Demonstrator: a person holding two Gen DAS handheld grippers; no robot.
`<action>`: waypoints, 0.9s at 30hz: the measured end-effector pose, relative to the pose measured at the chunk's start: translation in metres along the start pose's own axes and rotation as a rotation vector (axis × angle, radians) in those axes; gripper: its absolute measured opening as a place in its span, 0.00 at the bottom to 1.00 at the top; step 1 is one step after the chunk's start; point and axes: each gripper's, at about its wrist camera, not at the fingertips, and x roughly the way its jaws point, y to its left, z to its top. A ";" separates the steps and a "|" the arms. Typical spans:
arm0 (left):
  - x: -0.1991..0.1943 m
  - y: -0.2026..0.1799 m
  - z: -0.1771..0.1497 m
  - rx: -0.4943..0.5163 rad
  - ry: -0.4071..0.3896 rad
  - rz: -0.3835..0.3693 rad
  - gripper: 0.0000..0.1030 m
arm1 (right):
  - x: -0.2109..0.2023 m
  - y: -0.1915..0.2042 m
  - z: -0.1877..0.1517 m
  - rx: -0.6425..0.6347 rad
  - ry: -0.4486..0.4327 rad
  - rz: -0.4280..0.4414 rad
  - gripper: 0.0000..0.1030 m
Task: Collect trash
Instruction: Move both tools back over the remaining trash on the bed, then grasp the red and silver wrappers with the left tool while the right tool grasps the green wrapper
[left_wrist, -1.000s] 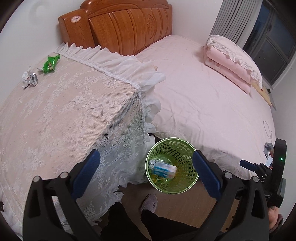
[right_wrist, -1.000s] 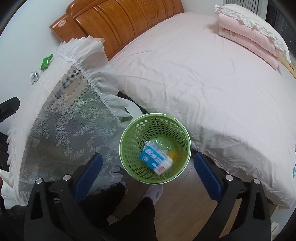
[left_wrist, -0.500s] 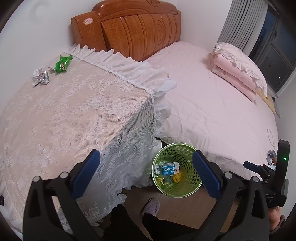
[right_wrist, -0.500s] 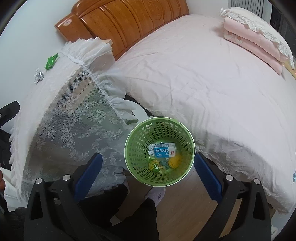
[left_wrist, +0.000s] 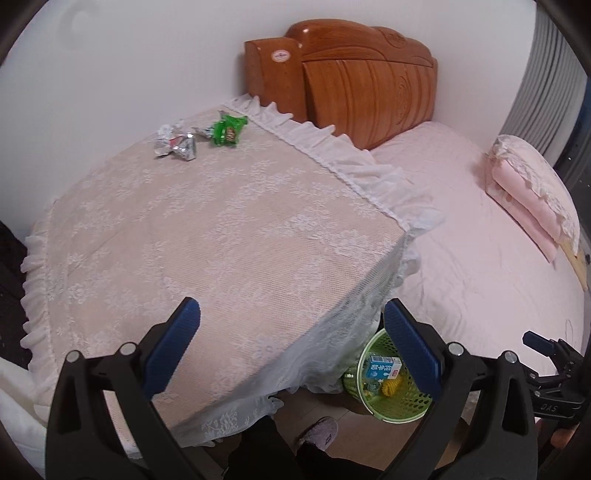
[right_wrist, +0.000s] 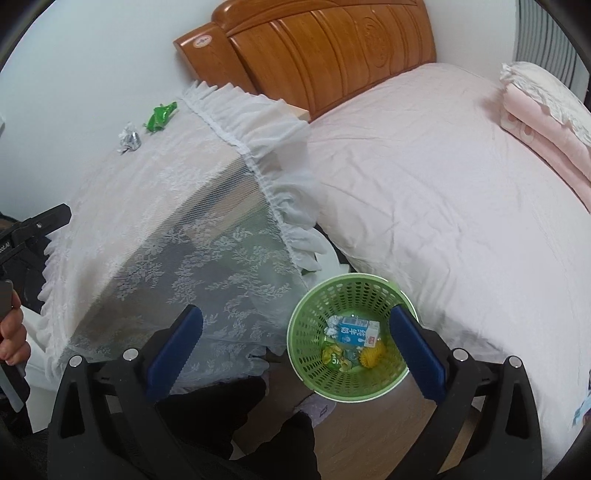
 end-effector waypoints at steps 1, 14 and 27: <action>0.001 0.009 0.003 -0.017 0.000 0.015 0.92 | 0.001 0.004 0.004 -0.008 -0.001 0.005 0.97; 0.076 0.118 0.100 -0.188 -0.030 0.080 0.92 | 0.062 0.115 0.136 -0.106 -0.048 0.082 0.97; 0.225 0.180 0.209 -0.320 -0.004 0.075 0.92 | 0.149 0.205 0.245 -0.116 -0.014 0.051 0.97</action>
